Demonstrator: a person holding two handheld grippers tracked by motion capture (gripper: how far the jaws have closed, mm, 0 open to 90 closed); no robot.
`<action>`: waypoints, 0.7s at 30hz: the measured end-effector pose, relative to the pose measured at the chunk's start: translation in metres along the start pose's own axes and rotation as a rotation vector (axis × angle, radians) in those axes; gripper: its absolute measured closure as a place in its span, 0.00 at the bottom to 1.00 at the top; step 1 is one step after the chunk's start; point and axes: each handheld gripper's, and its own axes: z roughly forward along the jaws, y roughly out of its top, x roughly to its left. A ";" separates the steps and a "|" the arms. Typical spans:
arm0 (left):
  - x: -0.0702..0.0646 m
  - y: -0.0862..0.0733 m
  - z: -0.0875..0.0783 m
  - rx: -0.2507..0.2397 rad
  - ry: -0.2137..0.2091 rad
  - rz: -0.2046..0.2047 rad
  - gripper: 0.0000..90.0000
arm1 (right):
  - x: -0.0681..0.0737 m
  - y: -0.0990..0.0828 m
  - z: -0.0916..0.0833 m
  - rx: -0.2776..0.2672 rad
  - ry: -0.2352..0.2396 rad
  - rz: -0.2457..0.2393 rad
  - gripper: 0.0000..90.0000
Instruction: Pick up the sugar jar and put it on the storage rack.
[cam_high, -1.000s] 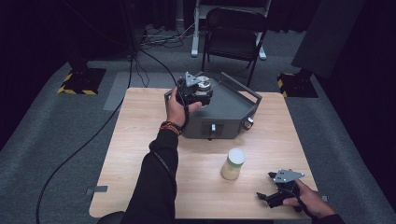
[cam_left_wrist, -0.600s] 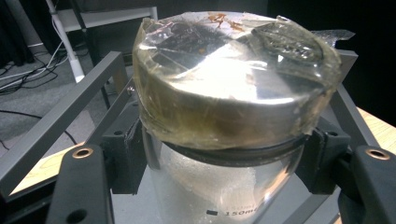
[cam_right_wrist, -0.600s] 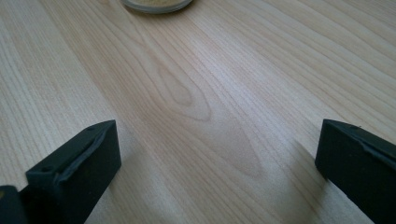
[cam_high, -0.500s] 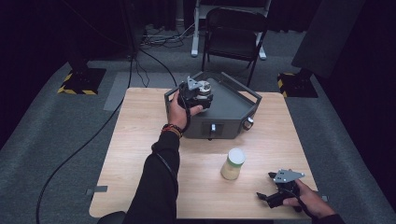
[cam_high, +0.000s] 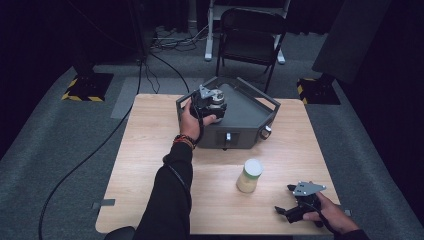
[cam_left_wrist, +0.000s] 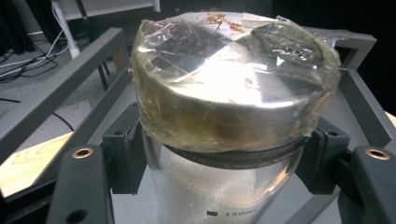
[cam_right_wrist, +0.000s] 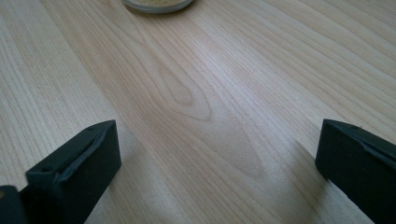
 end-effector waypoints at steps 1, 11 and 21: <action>0.001 -0.001 0.001 0.001 -0.004 -0.002 0.34 | 0.000 0.000 0.000 0.000 0.001 0.000 0.00; 0.000 -0.005 0.003 0.005 -0.002 0.012 0.34 | 0.000 0.000 0.000 -0.001 0.001 -0.001 0.00; -0.002 -0.012 0.003 -0.025 0.010 0.004 0.24 | 0.000 0.000 0.000 0.001 0.002 0.001 0.00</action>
